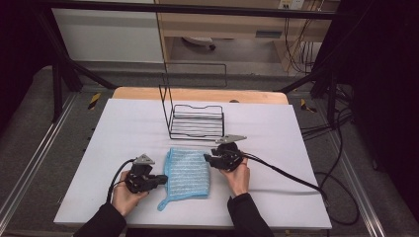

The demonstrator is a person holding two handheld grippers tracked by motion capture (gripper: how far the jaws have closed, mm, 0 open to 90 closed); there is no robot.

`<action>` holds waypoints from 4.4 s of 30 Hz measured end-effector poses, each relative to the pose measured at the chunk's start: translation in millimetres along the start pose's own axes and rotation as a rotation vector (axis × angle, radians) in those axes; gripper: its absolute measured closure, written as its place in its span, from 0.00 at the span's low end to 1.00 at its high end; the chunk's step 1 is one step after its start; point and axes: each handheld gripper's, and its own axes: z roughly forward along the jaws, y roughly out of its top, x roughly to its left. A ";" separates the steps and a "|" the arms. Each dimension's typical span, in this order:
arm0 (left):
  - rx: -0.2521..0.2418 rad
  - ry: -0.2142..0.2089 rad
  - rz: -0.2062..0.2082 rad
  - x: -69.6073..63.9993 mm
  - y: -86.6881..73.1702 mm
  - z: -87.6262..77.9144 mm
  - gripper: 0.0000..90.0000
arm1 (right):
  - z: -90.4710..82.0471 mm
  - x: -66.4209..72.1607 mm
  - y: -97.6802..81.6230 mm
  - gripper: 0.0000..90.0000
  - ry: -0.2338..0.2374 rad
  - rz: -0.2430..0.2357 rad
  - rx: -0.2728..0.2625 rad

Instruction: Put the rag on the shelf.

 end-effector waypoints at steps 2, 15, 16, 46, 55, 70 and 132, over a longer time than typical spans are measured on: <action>-0.001 0.002 0.001 -0.5 -0.1 0.1 0.96 | -11.4 9.2 -4.5 0.54 0.018 0.002 -0.001; -0.005 0.012 -0.012 -2.8 -1.2 0.5 0.96 | -17.9 43.2 -56.9 0.66 0.097 0.040 0.050; -0.005 0.011 -0.012 -3.0 -1.2 0.4 0.96 | -17.9 43.1 -57.0 0.70 0.104 0.051 0.051; -0.099 -0.016 0.058 -3.1 1.1 -26.2 0.52 | -52.2 23.1 -52.8 0.40 0.125 0.021 -0.031; -0.119 -0.007 0.077 4.4 18.7 -30.9 0.21 | -62.7 4.0 -45.5 0.15 0.127 -0.005 -0.065; -0.108 0.077 0.005 16.3 67.5 -1.7 0.27 | -65.6 -9.4 -55.5 0.06 0.110 0.012 -0.041; 0.013 0.069 -0.026 18.3 47.6 35.0 0.83 | -7.4 -10.3 -18.7 0.39 0.100 0.070 -0.031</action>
